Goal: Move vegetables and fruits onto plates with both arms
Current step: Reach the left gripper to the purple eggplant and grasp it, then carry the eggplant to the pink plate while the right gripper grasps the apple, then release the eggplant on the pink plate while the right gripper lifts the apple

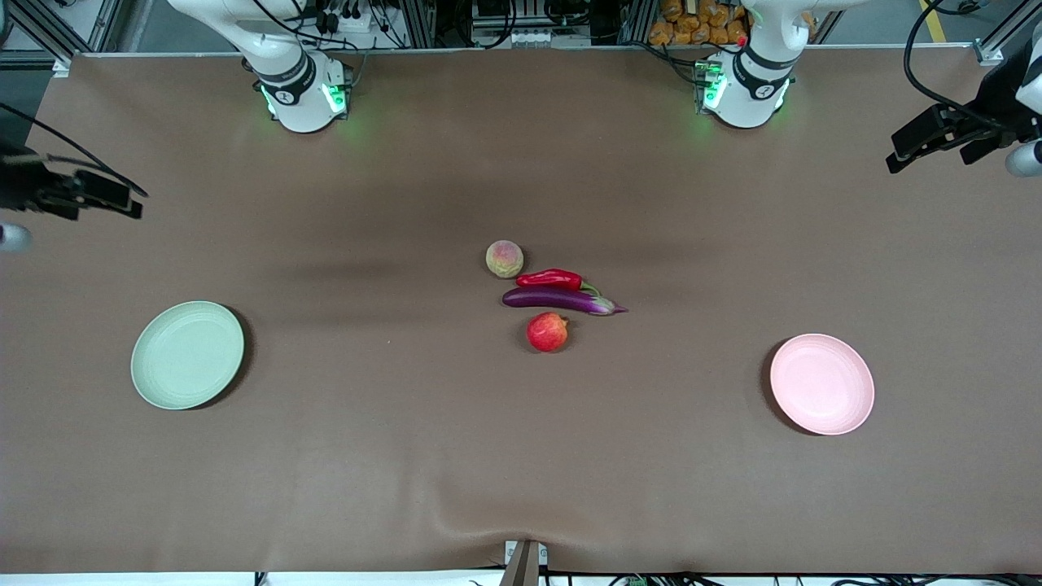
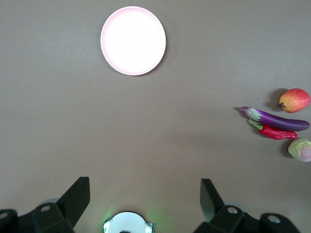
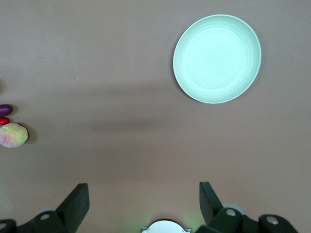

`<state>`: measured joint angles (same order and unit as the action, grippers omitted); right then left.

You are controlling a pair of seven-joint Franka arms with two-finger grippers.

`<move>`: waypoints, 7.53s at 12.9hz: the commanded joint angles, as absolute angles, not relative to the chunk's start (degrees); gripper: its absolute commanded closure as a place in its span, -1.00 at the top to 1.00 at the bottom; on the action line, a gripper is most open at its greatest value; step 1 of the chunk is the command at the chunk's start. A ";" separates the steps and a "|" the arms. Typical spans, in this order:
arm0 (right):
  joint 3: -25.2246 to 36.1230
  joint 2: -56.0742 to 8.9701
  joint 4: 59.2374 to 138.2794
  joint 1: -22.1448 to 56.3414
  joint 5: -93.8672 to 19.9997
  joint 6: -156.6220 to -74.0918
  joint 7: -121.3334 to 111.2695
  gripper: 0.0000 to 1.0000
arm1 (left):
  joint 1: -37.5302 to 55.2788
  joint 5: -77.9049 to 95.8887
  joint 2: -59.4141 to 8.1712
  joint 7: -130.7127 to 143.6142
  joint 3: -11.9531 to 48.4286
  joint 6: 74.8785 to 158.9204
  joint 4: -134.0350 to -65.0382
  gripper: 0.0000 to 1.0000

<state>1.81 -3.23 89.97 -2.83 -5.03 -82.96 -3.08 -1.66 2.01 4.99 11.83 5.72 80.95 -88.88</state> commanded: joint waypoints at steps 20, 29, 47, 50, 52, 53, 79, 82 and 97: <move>1.93 -10.54 90.88 3.78 -10.55 -91.67 6.06 1.00 | 10.89 -7.64 -24.41 98.84 25.40 126.64 -105.46 1.00; 2.02 -10.55 90.44 5.45 -9.76 -92.72 5.98 1.00 | 14.15 -15.29 -36.38 115.49 24.87 137.81 -105.38 1.00; 0.71 -9.41 89.65 13.08 -11.85 -91.58 13.16 1.00 | 13.01 -16.35 -26.39 114.10 24.17 133.20 -102.67 -1.00; 0.18 -13.25 90.17 25.27 -11.51 -100.50 28.15 1.00 | 9.42 -11.97 -22.77 101.22 24.26 121.50 -96.70 -1.00; 0.18 -18.52 89.74 31.70 -11.51 -108.59 36.18 1.00 | 4.25 -8.98 -21.72 88.66 24.26 116.22 -93.97 -1.00; 0.09 -21.33 89.56 34.34 -11.43 -112.29 39.43 1.00 | 1.35 -8.53 -21.36 81.98 24.26 114.45 -93.78 -1.00; 0.44 -54.05 70.58 42.98 -8.79 -133.93 68.20 1.00 | -23.12 -18.37 -42.90 23.38 23.81 123.06 -83.14 1.00; 0.44 -55.11 70.58 42.98 -8.79 -136.58 68.73 1.00 | -23.29 -18.37 -37.46 23.38 28.20 117.61 -83.32 1.00; 0.26 -34.57 76.61 23.23 -9.40 -108.83 46.36 -1.00 | -23.47 -10.21 -16.62 27.24 37.62 94.49 -83.50 1.00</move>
<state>1.56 -40.75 69.78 27.99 -9.63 -112.02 53.11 -22.76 -12.86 -18.77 25.98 37.31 96.10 -82.15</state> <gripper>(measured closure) 0.115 0.000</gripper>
